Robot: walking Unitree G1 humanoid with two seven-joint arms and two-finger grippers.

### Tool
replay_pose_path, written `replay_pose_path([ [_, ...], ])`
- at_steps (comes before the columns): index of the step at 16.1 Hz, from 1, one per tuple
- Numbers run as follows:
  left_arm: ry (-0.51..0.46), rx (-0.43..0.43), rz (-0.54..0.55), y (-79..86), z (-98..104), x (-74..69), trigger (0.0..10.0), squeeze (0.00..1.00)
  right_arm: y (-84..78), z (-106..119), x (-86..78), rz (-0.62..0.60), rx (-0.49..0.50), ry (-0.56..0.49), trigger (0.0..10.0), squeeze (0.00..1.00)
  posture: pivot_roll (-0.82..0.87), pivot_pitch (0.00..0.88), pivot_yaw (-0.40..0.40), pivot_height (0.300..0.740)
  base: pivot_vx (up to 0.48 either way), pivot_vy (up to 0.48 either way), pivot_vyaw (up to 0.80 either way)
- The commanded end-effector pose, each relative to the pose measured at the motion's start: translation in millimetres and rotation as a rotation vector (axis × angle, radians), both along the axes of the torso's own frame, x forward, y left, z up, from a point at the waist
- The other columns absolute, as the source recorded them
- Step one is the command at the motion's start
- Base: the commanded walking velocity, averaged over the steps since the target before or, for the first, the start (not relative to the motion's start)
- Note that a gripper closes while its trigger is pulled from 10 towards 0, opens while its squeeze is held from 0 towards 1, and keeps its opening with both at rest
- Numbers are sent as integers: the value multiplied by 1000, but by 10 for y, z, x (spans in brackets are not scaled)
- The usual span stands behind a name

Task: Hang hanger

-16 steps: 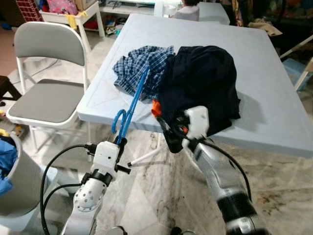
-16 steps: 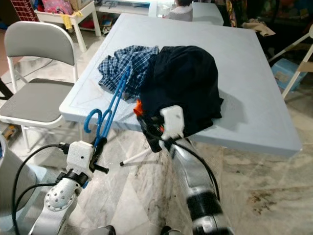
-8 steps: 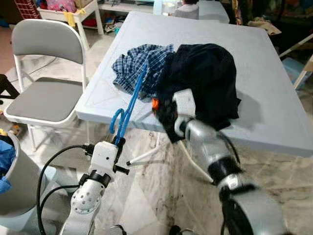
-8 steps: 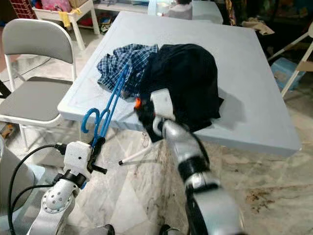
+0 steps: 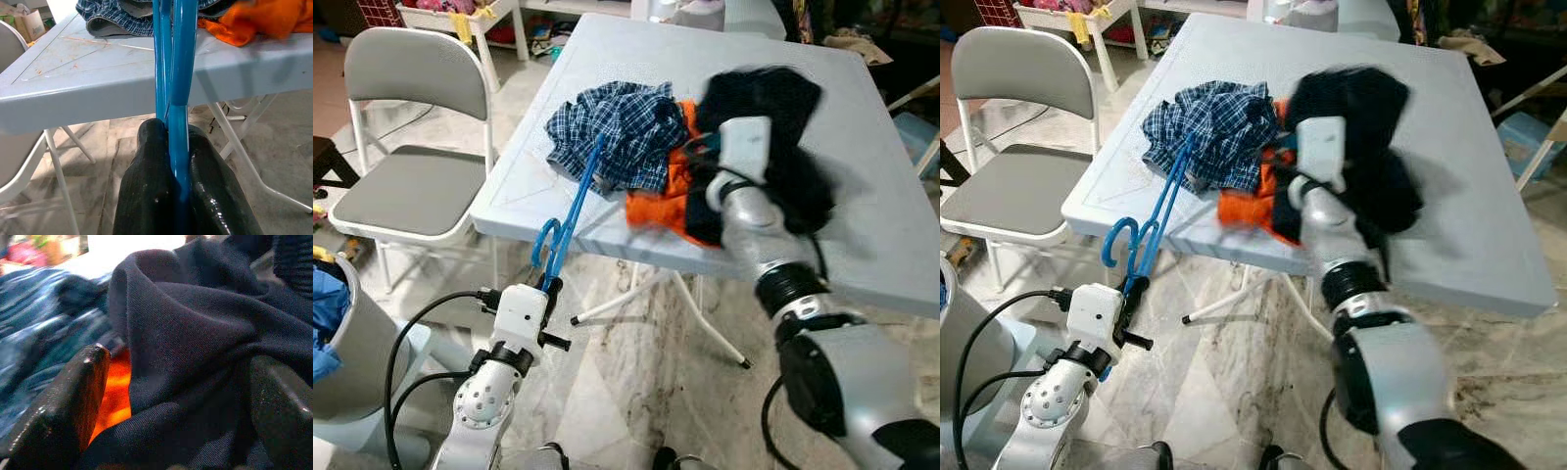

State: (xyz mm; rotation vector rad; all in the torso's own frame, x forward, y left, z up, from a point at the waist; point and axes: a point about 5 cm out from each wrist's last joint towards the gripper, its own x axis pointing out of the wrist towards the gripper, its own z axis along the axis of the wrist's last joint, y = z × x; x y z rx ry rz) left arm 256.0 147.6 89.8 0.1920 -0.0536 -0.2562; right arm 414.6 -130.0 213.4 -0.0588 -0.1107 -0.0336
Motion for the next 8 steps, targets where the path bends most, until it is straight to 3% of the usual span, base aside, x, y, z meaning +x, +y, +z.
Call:
replay_pose_path([
  [1,-9,10,2,1,27,-8,10000,0,-94,90,14,-63,7,-43,10000,0,266,206,-43,740,0,0,0],
  [3,-12,13,-5,-15,38,21,10000,0,-159,142,2,-44,-29,-98,10000,0,255,202,-37,740,0,0,0],
  [5,-13,11,-12,-41,43,40,10000,0,-55,16,-36,138,5,-80,10000,0,246,198,-37,740,0,0,0],
  [8,-12,6,-17,-73,39,58,10000,0,20,-160,-186,388,-91,-114,10000,0,225,193,-41,740,0,0,0],
])
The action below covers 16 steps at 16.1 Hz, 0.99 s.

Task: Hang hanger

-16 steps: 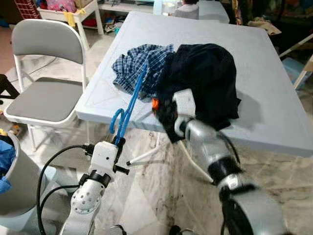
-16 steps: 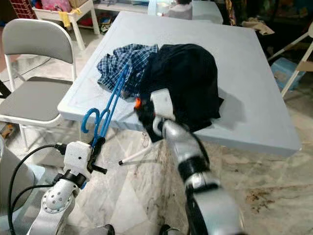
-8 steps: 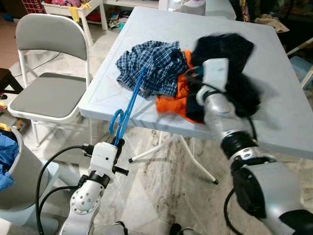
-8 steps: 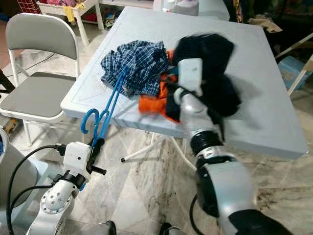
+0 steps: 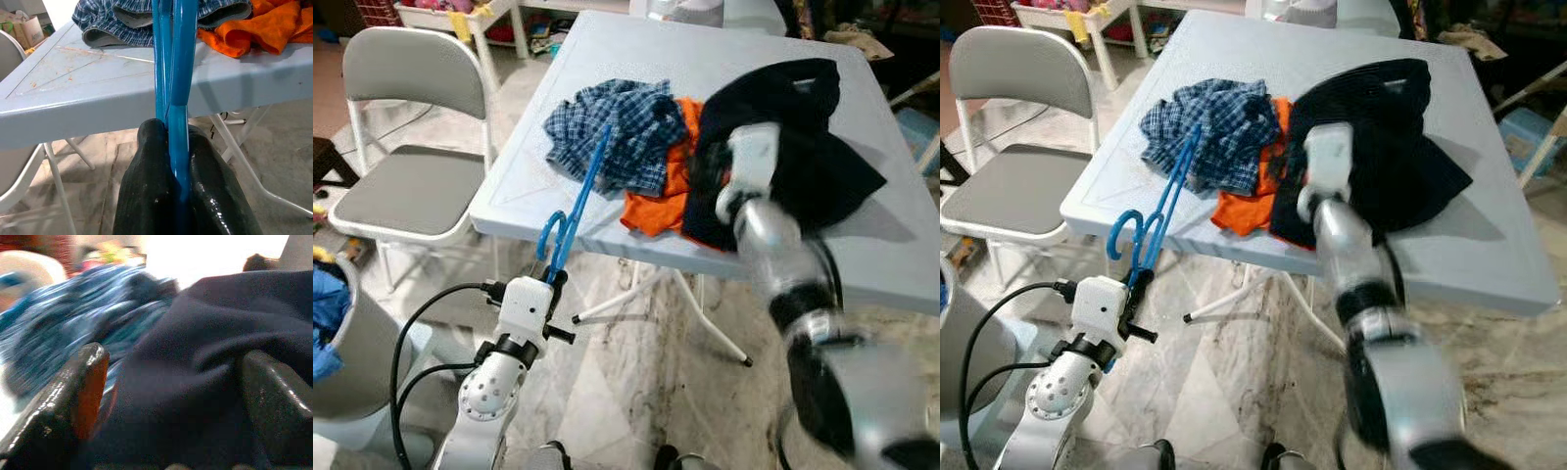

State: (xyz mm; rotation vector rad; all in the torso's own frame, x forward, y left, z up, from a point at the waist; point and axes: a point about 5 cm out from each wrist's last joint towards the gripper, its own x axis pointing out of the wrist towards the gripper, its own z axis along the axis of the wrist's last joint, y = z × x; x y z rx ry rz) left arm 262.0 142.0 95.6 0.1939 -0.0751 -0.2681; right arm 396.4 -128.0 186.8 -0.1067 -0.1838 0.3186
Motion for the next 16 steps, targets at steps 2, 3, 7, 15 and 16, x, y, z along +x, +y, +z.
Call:
replay_pose_path([
  [2,9,3,-4,-26,-27,17,10000,0,-195,49,-97,12,-57,-99,10000,0,206,184,-42,740,0,0,0],
  [3,9,3,-4,-26,-31,21,10000,0,-262,34,-122,-16,-56,-109,10000,0,206,184,-42,740,0,0,0],
  [7,7,3,9,-43,-43,91,10000,0,-619,-120,-386,-191,-21,-157,10000,0,170,160,-32,740,0,0,0],
  [15,-23,19,15,-110,-14,181,10000,0,-384,-377,-824,-171,79,-126,10000,0,118,155,-14,740,0,0,0],
  [16,-44,20,3,-133,24,196,10000,0,-193,-357,-898,-19,151,-84,10000,0,119,155,-15,740,0,0,0],
])
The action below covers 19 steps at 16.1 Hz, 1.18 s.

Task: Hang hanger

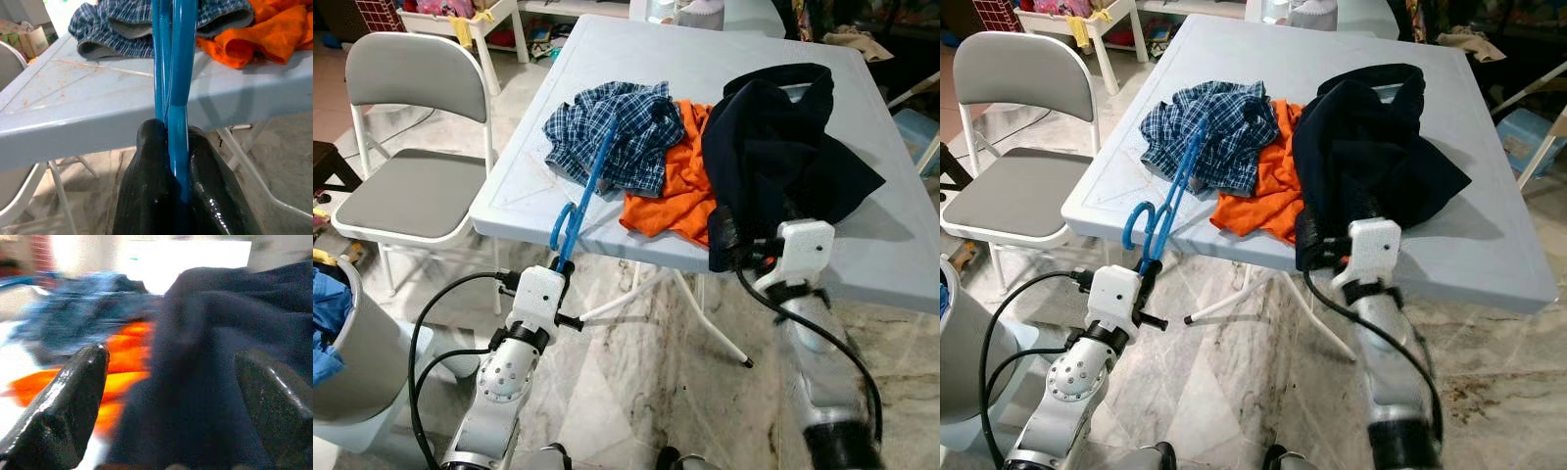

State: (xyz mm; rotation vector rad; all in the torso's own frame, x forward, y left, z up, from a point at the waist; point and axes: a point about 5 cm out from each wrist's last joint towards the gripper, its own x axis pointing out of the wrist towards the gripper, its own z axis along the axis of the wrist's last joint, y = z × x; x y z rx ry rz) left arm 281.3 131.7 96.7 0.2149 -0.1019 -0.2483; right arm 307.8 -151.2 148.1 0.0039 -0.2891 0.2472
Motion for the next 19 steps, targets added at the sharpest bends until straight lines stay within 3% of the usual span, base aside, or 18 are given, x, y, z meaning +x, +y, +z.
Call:
replay_pose_path([
  [1,-10,3,-13,-32,4,6,10000,0,86,88,-26,86,28,-10,10000,0,118,154,-17,740,0,0,0],
  [4,-3,-4,-6,-30,-19,7,10000,0,2,284,54,107,130,-14,10000,0,120,151,-20,740,0,0,0],
  [6,-11,-3,4,-23,-13,13,10000,0,-148,374,105,7,181,-21,10000,0,122,148,-22,740,0,0,0],
  [8,-30,6,27,-1,11,19,10000,0,-283,473,118,-127,119,-67,10000,0,123,150,-25,740,0,0,0],
  [10,-18,14,64,39,-22,17,10000,0,-374,360,75,-222,82,-35,10000,0,122,151,-26,740,0,0,0],
  [13,-17,10,72,41,-17,39,10000,0,-324,190,8,-266,71,29,10000,0,118,154,-23,740,0,0,0],
  [19,-2,16,61,19,-21,86,10000,0,-328,139,-20,-288,69,42,10000,0,105,152,-12,740,0,0,-775],
])
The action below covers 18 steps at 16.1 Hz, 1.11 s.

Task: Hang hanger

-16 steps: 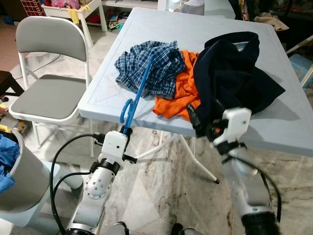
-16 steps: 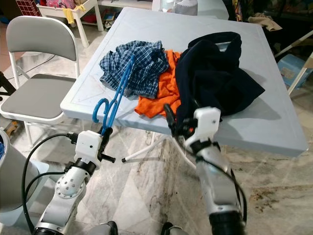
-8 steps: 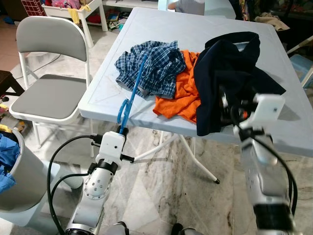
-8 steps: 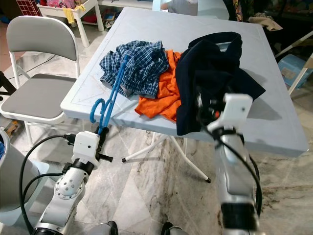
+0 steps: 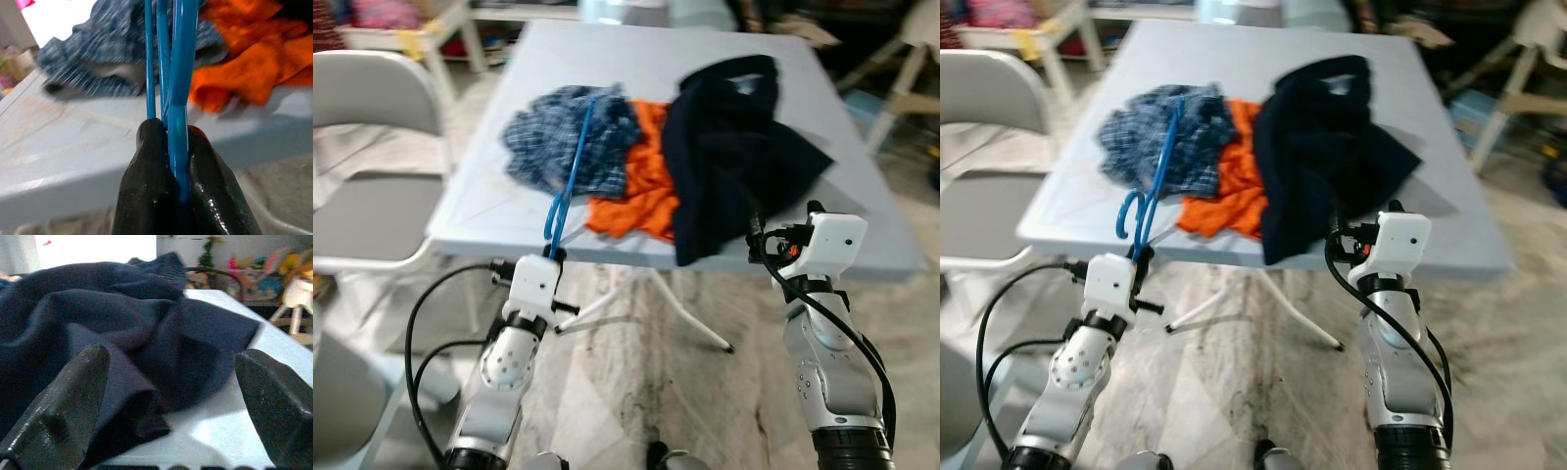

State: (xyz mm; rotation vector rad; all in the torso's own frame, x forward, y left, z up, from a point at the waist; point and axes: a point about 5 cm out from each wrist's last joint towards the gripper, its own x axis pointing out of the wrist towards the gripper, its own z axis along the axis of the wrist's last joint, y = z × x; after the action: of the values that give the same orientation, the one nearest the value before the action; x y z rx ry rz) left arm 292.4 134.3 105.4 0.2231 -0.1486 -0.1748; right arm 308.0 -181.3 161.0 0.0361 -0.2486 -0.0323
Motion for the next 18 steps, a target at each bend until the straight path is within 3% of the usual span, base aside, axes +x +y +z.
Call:
replay_pose_path([
  [1,56,15,-8,-11,-108,-21,10000,0,-33,7,-22,-21,0,-3,10000,0,104,152,-11,740,0,0,-800],
  [4,63,26,-17,-31,-125,-15,10000,0,-23,-12,-36,-28,5,1,10000,0,101,150,-5,740,0,0,-800],
  [10,73,37,-32,-46,-131,5,10000,0,-9,-45,-40,-28,12,7,10000,0,106,144,-1,740,0,0,0],
  [18,83,40,-30,-47,-152,-9,10000,0,19,-58,-8,-22,22,15,10000,0,114,146,-6,740,-337,0,0],
])
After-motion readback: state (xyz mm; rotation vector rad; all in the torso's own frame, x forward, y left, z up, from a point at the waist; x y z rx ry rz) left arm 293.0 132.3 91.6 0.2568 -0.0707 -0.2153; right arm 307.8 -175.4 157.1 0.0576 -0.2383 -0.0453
